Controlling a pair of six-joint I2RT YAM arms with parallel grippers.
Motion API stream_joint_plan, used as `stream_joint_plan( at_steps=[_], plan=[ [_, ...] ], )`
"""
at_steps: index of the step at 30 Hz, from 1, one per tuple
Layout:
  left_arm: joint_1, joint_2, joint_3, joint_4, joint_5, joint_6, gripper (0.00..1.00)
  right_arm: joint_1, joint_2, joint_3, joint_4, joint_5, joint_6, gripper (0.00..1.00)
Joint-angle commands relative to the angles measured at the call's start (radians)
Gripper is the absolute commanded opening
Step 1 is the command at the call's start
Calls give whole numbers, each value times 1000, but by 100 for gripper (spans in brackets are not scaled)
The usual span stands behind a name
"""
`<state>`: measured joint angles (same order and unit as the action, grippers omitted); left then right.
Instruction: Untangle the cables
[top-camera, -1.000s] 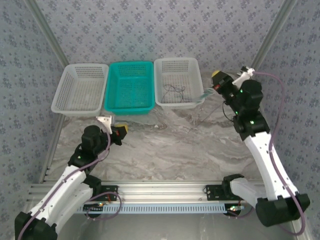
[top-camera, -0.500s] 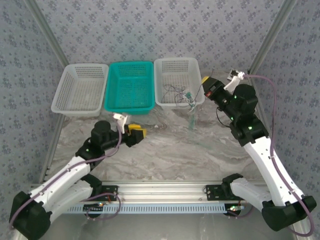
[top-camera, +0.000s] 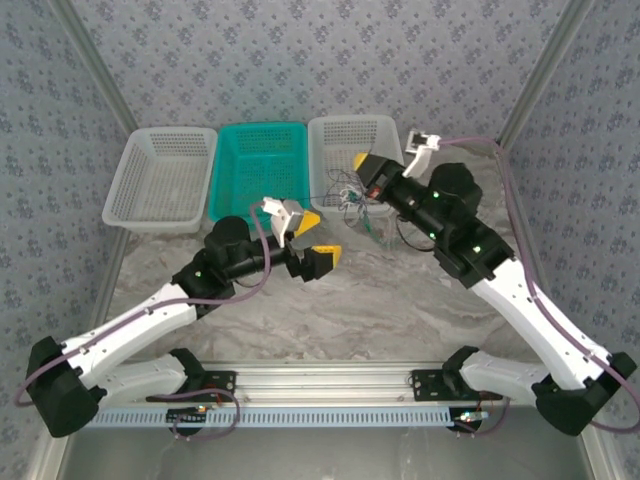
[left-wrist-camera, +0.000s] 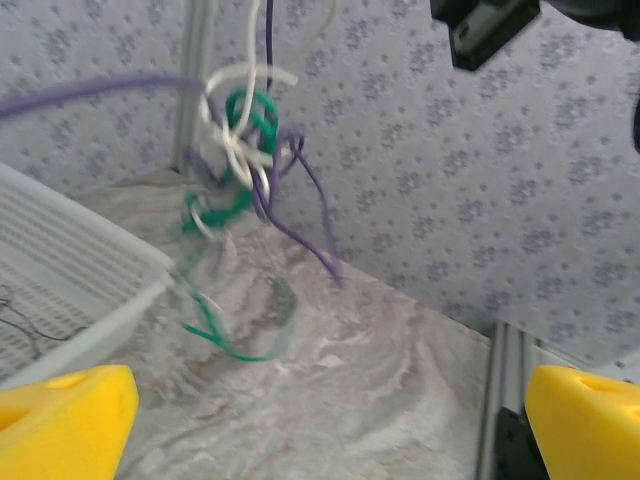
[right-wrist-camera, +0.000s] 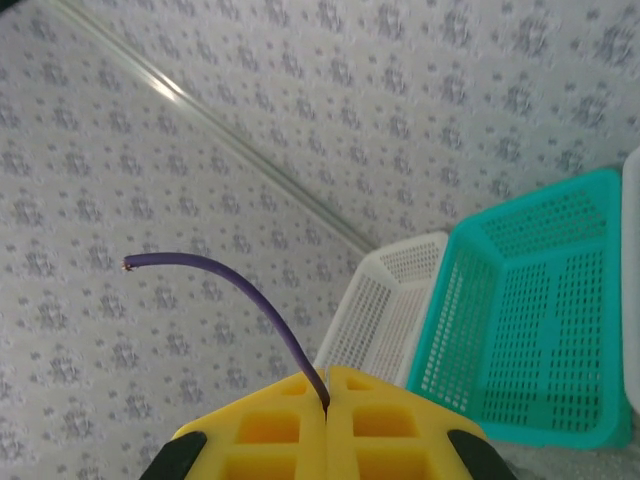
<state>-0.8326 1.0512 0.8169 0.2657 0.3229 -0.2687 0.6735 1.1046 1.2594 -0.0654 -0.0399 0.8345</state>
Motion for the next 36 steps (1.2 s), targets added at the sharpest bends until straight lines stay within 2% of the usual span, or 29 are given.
stream_joint_plan(
  at_steps=[1, 5, 8, 13, 15, 16, 23, 26, 30, 36],
  plan=[
    [-2, 43, 43, 81, -67, 64, 99, 38, 20, 43, 67, 15, -32, 0],
    [-5, 126, 98, 119, 13, 47, 99, 63, 52, 53, 85, -8, -30, 0],
    [-5, 164, 106, 149, 4, 54, 83, 74, 64, 64, 85, -17, -30, 0],
    [-3, 181, 95, 136, -15, 72, 33, 78, 64, 71, 91, -24, -35, 0],
    [-1, 181, 90, 138, -16, 69, 5, 77, 66, 74, 93, -34, -35, 0],
    [-2, 181, 90, 134, -16, 68, 0, 77, 66, 74, 92, -34, -33, 0],
    [0, 152, 59, 120, -61, 43, 0, 53, 49, 78, 55, 0, -59, 0],
    [7, 106, 11, 91, -115, 33, 0, -8, 16, 90, -47, 72, -63, 0],
    [56, 4, -107, 62, -141, -19, 0, -191, -64, 68, -197, 148, 1, 0],
    [124, -187, -256, -28, -174, -66, 0, -479, -195, -42, -305, 141, 73, 0]
  ],
)
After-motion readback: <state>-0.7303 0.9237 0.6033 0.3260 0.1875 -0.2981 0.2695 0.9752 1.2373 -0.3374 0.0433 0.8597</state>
